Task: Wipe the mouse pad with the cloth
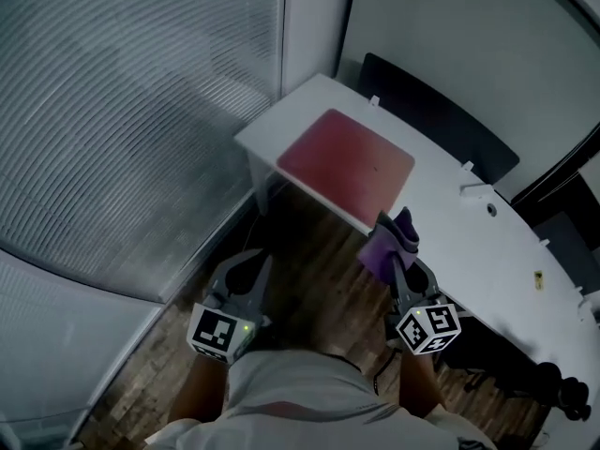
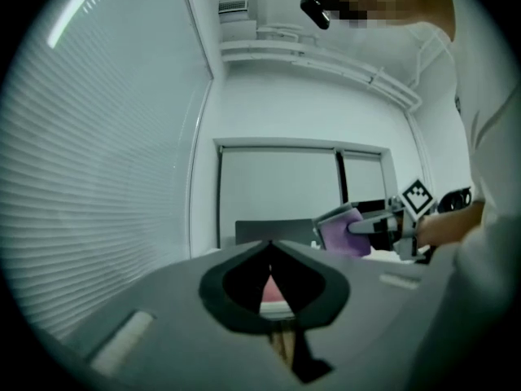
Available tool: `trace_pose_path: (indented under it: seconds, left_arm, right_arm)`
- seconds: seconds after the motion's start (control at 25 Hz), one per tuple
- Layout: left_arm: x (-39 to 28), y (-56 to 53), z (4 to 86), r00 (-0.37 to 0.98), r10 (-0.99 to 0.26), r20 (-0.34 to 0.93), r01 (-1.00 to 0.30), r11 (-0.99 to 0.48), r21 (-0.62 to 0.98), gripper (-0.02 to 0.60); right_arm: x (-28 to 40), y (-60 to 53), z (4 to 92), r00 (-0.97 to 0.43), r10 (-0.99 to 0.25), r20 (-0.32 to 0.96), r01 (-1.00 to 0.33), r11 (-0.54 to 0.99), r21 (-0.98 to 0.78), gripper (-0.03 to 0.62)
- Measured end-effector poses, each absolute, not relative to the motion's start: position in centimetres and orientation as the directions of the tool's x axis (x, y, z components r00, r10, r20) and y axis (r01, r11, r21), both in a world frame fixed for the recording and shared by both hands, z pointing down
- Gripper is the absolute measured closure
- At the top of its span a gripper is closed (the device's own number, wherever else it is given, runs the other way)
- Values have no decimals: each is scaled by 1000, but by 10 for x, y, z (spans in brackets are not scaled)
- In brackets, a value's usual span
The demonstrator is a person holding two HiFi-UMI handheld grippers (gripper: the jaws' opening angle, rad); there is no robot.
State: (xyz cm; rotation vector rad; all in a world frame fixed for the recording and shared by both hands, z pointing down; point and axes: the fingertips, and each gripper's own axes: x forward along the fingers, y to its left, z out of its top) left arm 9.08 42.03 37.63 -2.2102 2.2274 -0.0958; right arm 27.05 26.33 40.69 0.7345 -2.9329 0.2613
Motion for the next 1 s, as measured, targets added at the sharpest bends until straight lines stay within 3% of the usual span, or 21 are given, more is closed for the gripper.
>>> trace_pose_path:
  seconds: [0.4,1.0]
  left_arm:
    - [-41,367,390,69,-994,81,-997,-70,-14,581]
    - [-55,147,376,146,-982,122,-988,-150,-31,581]
  right_arm:
    - [141,227,411,-851,-487,199,-515,846,-134,545]
    - [133,21,421,-812,-550,195,-583,783,-217,543]
